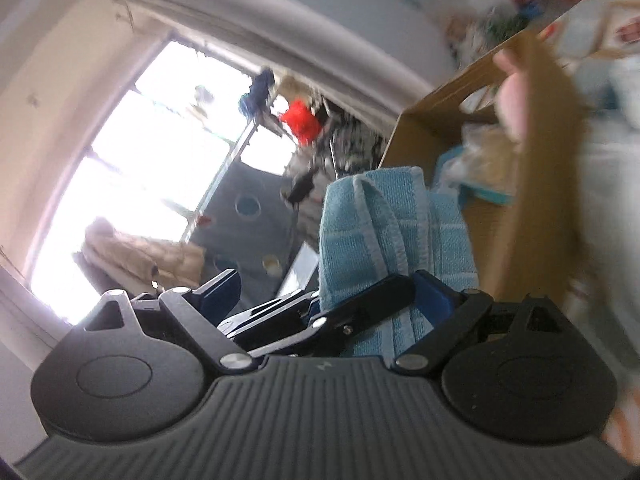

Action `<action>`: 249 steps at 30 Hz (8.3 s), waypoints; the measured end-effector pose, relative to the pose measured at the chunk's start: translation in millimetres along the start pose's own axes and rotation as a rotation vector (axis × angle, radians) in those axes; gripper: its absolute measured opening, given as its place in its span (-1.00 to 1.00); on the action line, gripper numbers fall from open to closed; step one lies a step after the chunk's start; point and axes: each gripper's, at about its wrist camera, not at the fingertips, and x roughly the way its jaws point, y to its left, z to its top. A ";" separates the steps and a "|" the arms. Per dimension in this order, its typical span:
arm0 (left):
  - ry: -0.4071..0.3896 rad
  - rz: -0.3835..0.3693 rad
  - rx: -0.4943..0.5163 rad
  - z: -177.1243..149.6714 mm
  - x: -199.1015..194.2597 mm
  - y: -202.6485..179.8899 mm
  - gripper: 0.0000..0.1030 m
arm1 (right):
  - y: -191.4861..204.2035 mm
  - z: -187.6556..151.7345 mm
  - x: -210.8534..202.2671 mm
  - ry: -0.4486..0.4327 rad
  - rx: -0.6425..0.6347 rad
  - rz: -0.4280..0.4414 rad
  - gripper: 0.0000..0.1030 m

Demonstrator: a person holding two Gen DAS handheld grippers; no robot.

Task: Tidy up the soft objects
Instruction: 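Carry the light-blue towel in the left tool into the cardboard box, then open the left tool and move it back to the orange-striped towel, then close the left tool on the orange-striped towel while the right tool grasps it too, then carry the orange-striped towel with both tools and lower it into the box, then open both tools and move them back toward the bed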

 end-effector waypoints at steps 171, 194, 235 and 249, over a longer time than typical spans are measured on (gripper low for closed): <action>0.007 -0.098 0.175 -82.8 -35.8 -112.7 0.12 | -28.0 -107.0 -81.5 -0.176 -0.084 -0.189 0.08; 0.321 0.193 0.047 21.0 88.3 77.5 -0.09 | -57.6 50.6 201.0 0.232 0.066 -0.339 0.10; 0.093 0.067 0.130 34.3 -0.8 -51.3 0.72 | -3.7 20.0 -52.8 -0.184 -0.134 -0.251 0.63; 0.098 -0.227 0.087 -29.6 68.8 -170.8 0.78 | -102.4 38.1 -219.5 -0.329 -0.112 -0.791 0.82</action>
